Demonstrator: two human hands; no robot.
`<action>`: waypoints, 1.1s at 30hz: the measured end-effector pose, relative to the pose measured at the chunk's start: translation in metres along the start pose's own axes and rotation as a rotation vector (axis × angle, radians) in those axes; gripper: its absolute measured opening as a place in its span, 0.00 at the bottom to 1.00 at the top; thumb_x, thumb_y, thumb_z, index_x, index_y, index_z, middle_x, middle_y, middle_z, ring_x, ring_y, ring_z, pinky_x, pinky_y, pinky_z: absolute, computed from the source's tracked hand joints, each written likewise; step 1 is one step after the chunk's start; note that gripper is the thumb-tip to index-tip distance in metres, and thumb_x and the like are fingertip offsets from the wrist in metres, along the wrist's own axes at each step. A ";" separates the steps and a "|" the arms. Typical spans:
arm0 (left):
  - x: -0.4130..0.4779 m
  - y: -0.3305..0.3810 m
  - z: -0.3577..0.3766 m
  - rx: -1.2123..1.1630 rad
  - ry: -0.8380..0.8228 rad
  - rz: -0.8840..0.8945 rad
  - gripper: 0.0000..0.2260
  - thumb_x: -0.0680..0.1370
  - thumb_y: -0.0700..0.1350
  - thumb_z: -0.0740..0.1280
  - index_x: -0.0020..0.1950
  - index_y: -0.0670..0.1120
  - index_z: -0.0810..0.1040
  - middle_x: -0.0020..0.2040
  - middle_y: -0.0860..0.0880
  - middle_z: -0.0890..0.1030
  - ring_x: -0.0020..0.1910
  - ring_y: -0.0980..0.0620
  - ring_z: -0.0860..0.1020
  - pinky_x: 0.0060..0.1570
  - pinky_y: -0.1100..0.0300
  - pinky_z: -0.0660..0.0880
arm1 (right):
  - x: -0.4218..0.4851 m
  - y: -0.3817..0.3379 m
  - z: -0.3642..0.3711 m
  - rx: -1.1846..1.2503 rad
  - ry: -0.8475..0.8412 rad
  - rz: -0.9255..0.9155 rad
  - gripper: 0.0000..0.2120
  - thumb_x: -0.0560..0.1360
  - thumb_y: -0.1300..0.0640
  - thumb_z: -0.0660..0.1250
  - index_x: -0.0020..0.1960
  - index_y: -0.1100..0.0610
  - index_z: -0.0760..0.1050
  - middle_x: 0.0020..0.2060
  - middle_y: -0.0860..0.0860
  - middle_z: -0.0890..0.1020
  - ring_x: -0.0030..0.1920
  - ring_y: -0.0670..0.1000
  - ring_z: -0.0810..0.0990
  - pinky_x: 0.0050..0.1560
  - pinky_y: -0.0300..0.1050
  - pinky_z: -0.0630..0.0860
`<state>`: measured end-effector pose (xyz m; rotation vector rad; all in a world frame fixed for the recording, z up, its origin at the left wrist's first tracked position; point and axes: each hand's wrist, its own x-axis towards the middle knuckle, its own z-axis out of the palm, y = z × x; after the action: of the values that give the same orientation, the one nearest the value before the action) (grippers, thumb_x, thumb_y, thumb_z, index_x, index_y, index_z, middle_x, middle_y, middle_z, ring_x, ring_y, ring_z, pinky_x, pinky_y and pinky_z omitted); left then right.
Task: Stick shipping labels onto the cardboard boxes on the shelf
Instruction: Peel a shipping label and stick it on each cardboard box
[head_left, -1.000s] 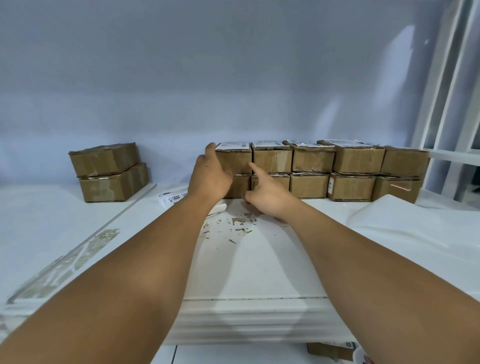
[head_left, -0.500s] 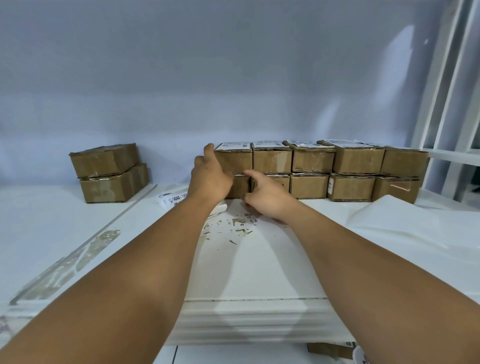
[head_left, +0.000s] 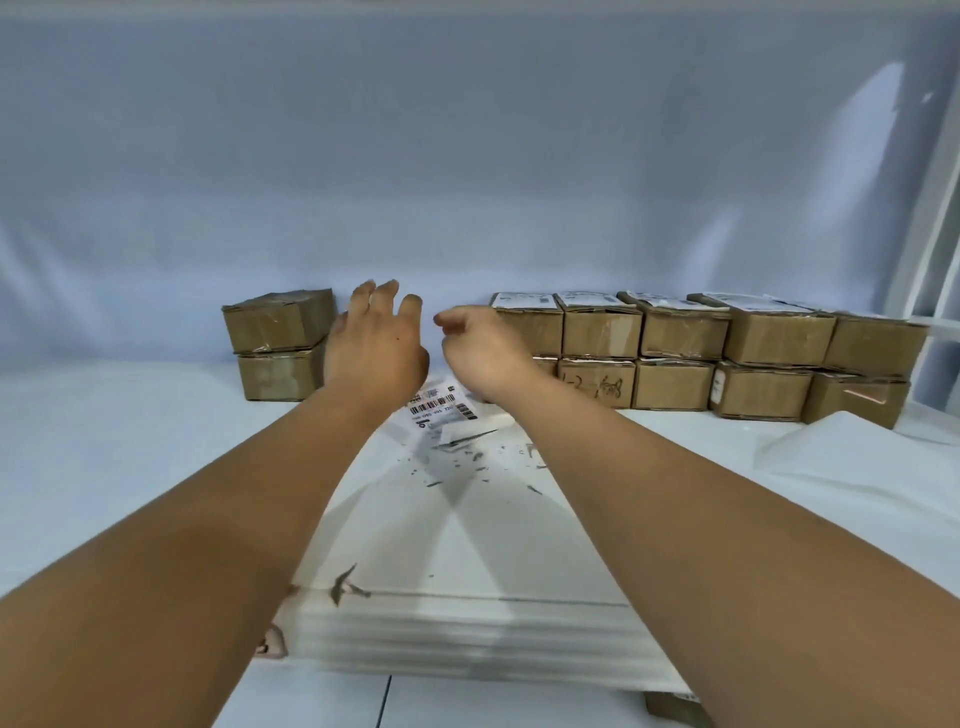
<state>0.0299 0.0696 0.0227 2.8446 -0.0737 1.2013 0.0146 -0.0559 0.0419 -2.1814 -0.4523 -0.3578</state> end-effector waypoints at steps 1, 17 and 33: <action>0.000 -0.013 0.000 -0.009 0.005 -0.030 0.23 0.76 0.41 0.61 0.71 0.44 0.65 0.75 0.42 0.59 0.75 0.42 0.52 0.67 0.46 0.61 | 0.003 -0.005 0.008 0.028 0.005 0.006 0.22 0.77 0.65 0.55 0.69 0.56 0.71 0.68 0.51 0.73 0.67 0.52 0.72 0.66 0.44 0.69; -0.001 -0.119 0.034 -0.421 0.043 -0.523 0.39 0.74 0.53 0.69 0.77 0.53 0.49 0.76 0.38 0.46 0.73 0.36 0.54 0.70 0.45 0.59 | 0.056 -0.042 0.114 0.310 -0.169 0.068 0.25 0.76 0.65 0.55 0.73 0.56 0.64 0.69 0.53 0.72 0.69 0.54 0.69 0.67 0.42 0.65; -0.002 -0.112 0.021 -0.481 0.068 -0.416 0.22 0.76 0.44 0.62 0.69 0.53 0.65 0.64 0.45 0.62 0.49 0.43 0.77 0.63 0.50 0.66 | 0.068 -0.024 0.142 0.750 -0.014 0.128 0.19 0.79 0.54 0.61 0.69 0.43 0.65 0.61 0.51 0.78 0.58 0.51 0.76 0.56 0.42 0.71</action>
<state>0.0504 0.1796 0.0036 2.2560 0.1956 1.0208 0.0787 0.0850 0.0021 -1.4707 -0.3730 -0.0751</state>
